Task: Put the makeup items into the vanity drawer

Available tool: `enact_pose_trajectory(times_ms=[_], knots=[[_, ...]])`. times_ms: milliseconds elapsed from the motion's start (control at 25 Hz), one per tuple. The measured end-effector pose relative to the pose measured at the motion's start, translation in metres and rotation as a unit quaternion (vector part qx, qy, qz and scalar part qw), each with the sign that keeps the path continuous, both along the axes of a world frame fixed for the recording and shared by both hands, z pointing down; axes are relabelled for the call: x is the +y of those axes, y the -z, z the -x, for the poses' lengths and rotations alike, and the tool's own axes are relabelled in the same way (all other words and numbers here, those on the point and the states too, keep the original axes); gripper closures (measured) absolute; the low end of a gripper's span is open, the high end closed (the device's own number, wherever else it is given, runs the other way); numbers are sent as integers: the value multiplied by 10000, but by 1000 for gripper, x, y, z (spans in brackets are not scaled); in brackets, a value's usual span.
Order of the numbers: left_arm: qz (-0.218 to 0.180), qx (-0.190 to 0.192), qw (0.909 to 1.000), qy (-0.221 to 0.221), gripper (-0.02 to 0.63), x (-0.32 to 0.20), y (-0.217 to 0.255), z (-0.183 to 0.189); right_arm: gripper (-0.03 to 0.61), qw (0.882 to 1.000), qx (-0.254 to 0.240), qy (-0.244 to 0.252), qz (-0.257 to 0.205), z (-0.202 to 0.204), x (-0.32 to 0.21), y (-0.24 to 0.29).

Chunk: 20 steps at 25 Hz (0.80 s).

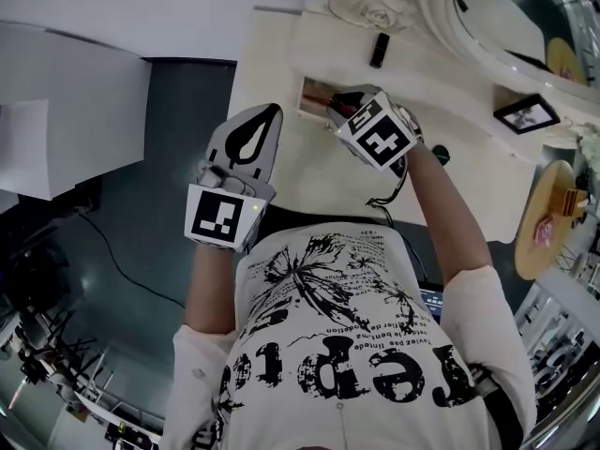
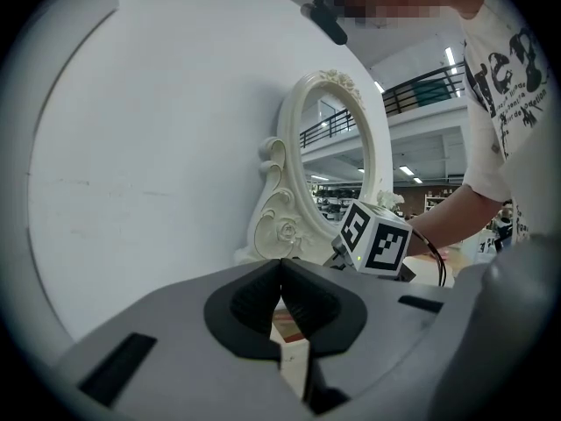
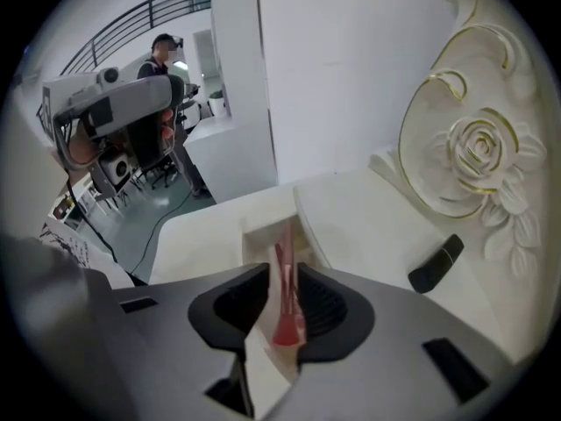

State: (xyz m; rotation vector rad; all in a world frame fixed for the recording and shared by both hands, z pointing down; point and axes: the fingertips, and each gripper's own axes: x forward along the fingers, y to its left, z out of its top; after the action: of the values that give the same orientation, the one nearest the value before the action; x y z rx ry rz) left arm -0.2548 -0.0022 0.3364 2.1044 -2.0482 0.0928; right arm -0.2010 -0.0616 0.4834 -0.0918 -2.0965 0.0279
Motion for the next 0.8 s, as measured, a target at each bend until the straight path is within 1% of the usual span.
enact_pose_trajectory(times_ms=[40,80,160,280,360,480,520,640,800], knots=[[9,8,10000,-3,601,-1,-1,-1,428,9999,-48,-69,85,0,0,0],[28,15,10000,-8,601,-2,-3,-1,386,9997,-93,-129,168,-1,0,1],[142,-10,9999,-61,601,-1,-9,-3,363,9993,-169,-229,231,-3,-1,4],[345,-111,9991,-219,601,-1,-15,-7,362,9989,-281,-357,109,-8,-5,13],[317,-136,9989,-332,601,-6,-9,-12,356,9981,-348,-511,72,-13,-9,21],[135,-155,9982,-563,601,-19,4,-24,356,9956,-432,-830,10,-29,-20,29],[94,-156,9977,-655,601,-25,7,-29,356,9943,-464,-959,12,-36,-24,31],[136,-223,9940,-1060,601,-43,7,-49,353,9891,-497,-1388,-67,-64,-40,34],[98,-230,9859,-1656,601,-67,6,-87,333,9770,-483,-2074,-141,-112,-59,32]])
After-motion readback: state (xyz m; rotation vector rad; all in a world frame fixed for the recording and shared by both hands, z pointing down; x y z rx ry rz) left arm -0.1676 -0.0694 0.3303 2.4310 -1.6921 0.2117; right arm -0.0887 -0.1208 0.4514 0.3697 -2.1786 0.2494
